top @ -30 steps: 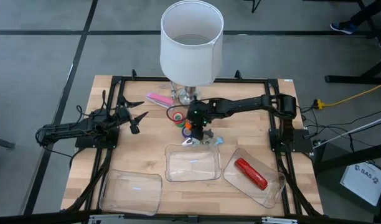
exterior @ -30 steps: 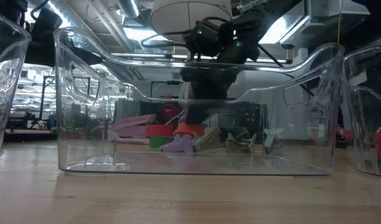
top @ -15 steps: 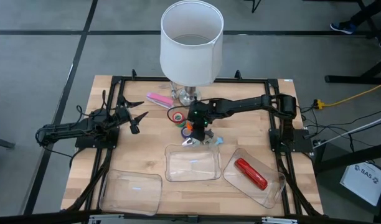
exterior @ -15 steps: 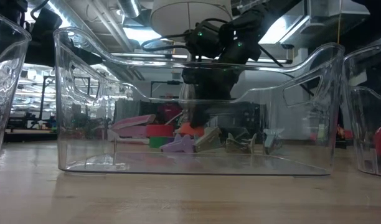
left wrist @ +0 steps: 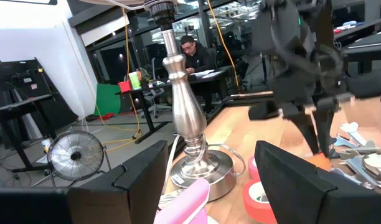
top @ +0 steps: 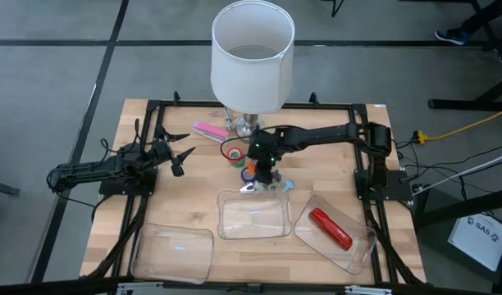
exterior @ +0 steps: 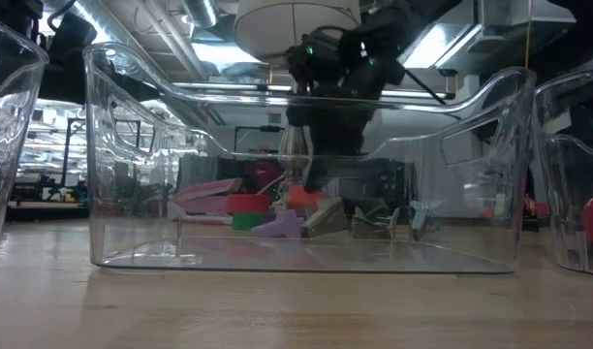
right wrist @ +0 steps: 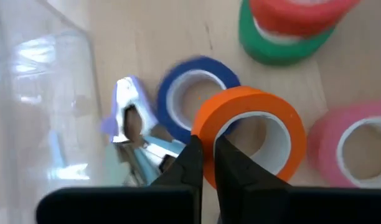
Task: Pick and place Stapler, Stapler remover, tape
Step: Put the orange tape into the top transparent bin
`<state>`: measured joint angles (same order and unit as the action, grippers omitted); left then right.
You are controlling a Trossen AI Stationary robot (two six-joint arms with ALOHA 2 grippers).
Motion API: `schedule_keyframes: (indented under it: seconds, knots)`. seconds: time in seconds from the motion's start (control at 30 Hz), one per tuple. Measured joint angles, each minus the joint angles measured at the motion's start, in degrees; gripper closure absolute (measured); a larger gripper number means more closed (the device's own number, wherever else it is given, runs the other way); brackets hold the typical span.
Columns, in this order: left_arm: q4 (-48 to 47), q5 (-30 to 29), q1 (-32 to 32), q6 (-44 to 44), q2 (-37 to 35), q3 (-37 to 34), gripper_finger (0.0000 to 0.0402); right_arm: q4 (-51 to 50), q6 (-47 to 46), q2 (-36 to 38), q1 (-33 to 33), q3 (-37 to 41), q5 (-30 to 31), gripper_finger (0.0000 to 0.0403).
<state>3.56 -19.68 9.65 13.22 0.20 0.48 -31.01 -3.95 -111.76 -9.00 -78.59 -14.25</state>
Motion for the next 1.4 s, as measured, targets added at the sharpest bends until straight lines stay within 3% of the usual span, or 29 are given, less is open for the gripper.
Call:
schedule_keyframes:
  seconds: [0.3,0.47,0.93,1.27,1.4]
  knots:
    - [-0.01,0.0,-0.01,0.0,0.01,0.0,0.0162,-14.33,6.11,0.49,0.93,-12.67,-0.01,0.0387]
    - [-0.01,0.01,0.0,0.01,-0.01,0.0,0.0162,-17.28,7.23,3.8,3.41,-14.97,0.47,0.0387]
    - [0.01,-0.04,0.0,-0.01,0.0,0.01,0.0162,-21.16,-3.0,15.87,13.61,-14.75,9.46,0.0381]
    - [0.01,-0.16,0.0,-0.01,-0.01,0.0,0.0162,-24.79,-17.25,18.0,22.68,-14.71,10.34,0.0385]
    - [0.01,-0.17,0.0,-0.01,0.01,-0.01,0.0162,-24.96,-22.97,18.15,26.61,-14.66,13.8,0.0385]
